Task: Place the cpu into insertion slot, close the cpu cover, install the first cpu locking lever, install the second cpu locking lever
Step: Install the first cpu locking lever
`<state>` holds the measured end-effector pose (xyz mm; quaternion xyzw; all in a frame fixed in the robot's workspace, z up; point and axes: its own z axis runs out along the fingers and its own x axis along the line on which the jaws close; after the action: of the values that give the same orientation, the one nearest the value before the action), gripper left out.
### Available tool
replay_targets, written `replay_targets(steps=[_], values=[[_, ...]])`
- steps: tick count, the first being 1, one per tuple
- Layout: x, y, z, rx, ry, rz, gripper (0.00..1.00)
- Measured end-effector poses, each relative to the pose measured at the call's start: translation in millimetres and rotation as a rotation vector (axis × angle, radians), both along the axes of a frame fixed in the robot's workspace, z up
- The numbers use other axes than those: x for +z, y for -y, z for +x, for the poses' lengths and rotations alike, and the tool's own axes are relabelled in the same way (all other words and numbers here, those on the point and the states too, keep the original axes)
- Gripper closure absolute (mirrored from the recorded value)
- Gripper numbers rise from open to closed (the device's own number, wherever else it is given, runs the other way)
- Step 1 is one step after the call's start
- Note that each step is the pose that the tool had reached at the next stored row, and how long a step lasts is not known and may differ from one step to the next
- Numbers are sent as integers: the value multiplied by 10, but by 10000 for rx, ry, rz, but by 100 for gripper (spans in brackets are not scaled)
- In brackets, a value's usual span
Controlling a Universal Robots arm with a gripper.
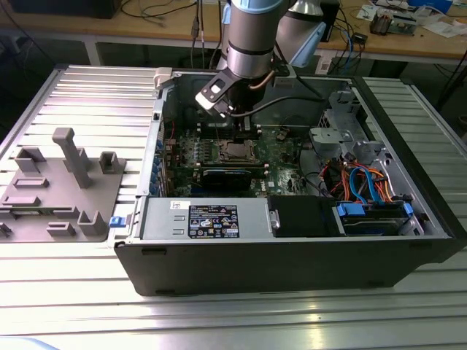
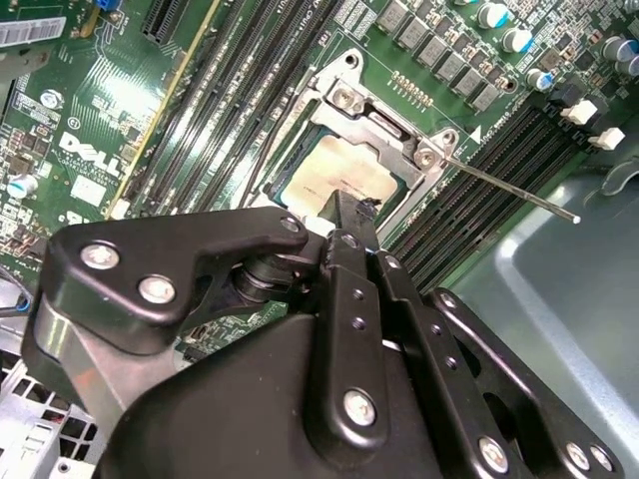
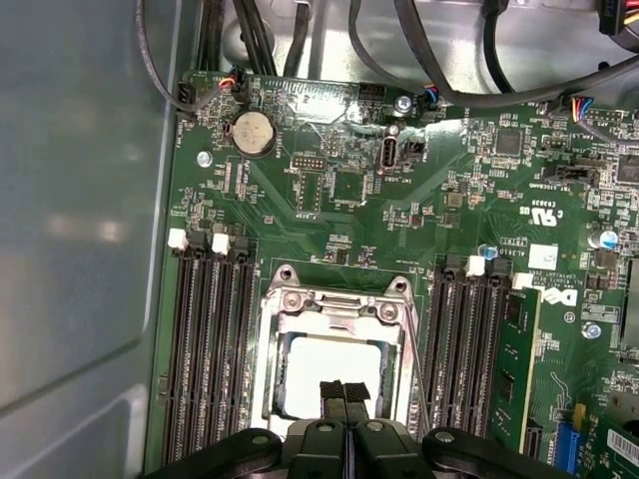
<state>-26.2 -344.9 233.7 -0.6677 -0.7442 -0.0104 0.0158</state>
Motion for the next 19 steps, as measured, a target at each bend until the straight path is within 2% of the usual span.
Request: replay_targets(steps=[7,11,19], values=[[0,0,0,454,0,0,89],[3,-1,0,513,0,2,89],[109,0,0,576,0,1,89]])
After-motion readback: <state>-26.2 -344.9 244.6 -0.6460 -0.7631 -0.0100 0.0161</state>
